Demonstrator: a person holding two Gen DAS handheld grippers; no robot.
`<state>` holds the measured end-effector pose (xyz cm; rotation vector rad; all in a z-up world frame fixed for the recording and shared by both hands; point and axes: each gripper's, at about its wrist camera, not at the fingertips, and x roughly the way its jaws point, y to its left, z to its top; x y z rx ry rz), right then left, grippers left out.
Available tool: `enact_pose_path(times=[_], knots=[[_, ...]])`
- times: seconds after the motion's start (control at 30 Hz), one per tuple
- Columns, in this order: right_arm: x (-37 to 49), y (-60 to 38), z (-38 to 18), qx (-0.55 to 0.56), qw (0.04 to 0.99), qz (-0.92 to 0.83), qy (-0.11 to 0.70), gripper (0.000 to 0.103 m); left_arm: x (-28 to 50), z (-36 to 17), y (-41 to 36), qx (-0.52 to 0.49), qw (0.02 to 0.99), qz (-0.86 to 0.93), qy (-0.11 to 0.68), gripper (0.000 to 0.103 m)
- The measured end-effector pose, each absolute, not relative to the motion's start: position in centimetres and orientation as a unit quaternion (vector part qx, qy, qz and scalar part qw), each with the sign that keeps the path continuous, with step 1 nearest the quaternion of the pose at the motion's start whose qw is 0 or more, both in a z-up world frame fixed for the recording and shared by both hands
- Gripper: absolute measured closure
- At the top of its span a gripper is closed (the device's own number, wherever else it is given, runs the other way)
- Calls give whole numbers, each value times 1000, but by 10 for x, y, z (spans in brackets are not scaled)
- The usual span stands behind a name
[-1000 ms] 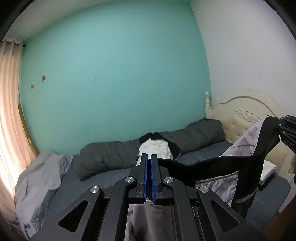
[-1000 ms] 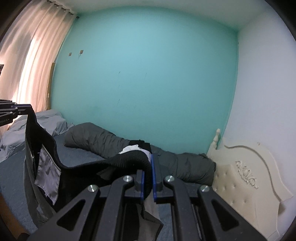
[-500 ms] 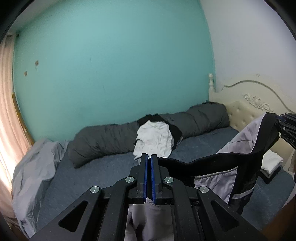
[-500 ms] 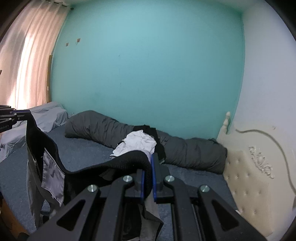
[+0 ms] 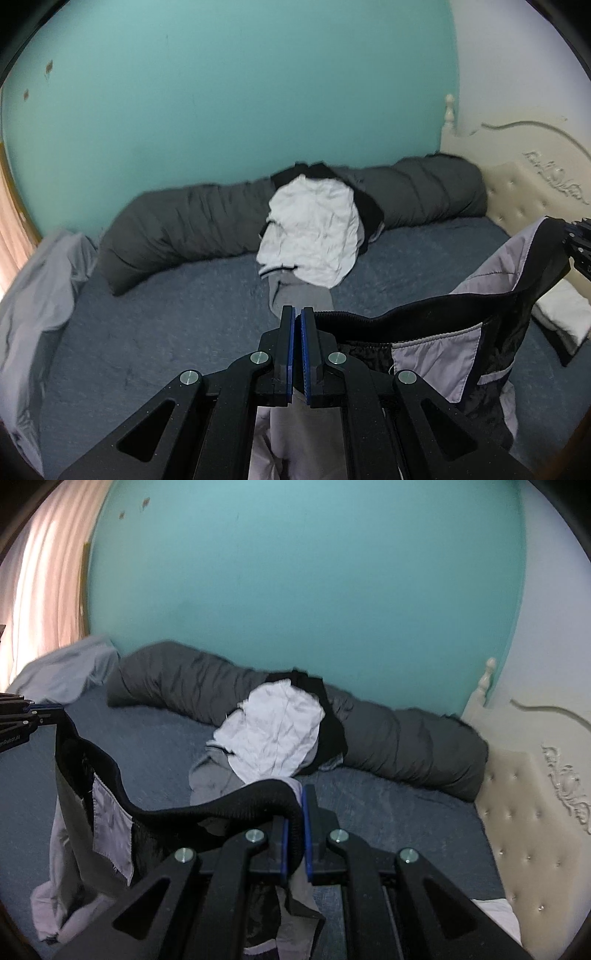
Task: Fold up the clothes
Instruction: 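Lower the jacket folded lengthwise onto the bed and open both tools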
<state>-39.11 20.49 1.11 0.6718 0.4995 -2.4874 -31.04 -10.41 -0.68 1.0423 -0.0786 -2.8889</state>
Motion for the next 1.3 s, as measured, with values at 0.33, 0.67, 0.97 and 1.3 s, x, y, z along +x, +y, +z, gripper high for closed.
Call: enact_pose_path(times=[0.33,0.67,0.97,1.3], knots=[[-498,178,-94,319,246,-899,171,97,-410,-117,-116,388,35,-921,-15,100],[-574,152,-191,382,251,-878,143,96,-487,-221,-118,428,29,-903,7,99],[-595,146,-261,430,256,-856,131,52,-508,-284,-117,455,27,-889,33,75],[-560,192,-232,406,291,-866,28,31,-439,-238,-145,417,4,-904,95,50]])
